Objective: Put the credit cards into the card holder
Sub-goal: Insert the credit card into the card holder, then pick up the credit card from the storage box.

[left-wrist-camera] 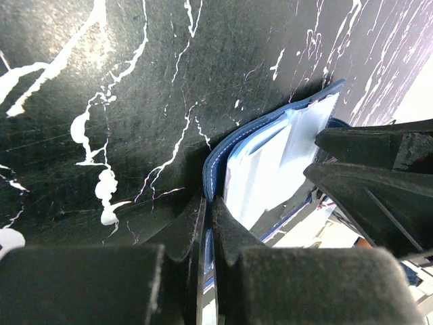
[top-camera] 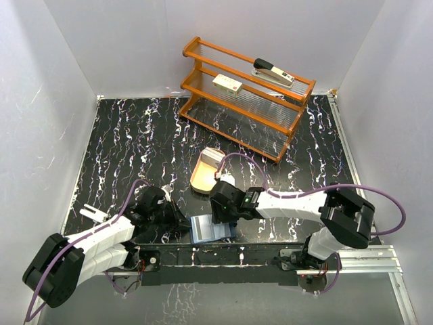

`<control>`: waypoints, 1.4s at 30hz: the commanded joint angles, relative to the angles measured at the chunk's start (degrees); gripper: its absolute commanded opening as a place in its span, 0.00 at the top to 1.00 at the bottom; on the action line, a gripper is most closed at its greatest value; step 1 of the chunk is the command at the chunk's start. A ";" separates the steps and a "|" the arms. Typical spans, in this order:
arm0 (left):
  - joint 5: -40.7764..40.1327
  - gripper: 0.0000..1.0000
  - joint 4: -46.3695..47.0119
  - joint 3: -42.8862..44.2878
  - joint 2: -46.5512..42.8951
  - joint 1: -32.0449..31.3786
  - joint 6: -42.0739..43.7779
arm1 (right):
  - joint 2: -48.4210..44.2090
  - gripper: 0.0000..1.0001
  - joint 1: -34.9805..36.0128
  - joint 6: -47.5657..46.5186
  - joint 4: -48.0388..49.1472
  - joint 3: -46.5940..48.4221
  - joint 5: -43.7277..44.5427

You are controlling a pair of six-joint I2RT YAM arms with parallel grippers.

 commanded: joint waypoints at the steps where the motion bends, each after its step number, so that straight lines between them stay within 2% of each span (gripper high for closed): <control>1: -0.50 1.00 -3.01 0.33 -0.59 -0.23 1.29 | -3.03 0.62 0.26 0.04 -2.82 -1.57 4.58; 9: 0.17 1.00 -3.80 1.56 -0.92 -0.28 2.16 | -4.43 0.62 0.26 -2.50 -6.12 2.87 5.31; 19: 1.65 1.00 -4.37 2.44 -1.86 -0.25 3.12 | -7.58 0.58 -0.72 -12.99 -10.06 12.93 10.59; 24: 2.37 1.00 -3.76 2.48 -1.73 -0.26 3.30 | -4.15 0.56 -4.11 -21.80 -12.66 20.41 14.29; 28: 2.74 1.00 -3.46 2.27 -1.54 -0.25 3.38 | -0.66 0.54 -8.35 -30.02 -11.66 25.99 15.21; 32: 3.08 1.00 -3.06 1.87 -1.54 -0.24 3.24 | 3.42 0.50 -9.52 -37.62 -8.77 29.55 18.86; 42: 3.58 1.00 -2.75 1.21 -1.24 -0.23 3.40 | 17.45 0.44 -13.13 -48.67 -7.69 39.71 21.64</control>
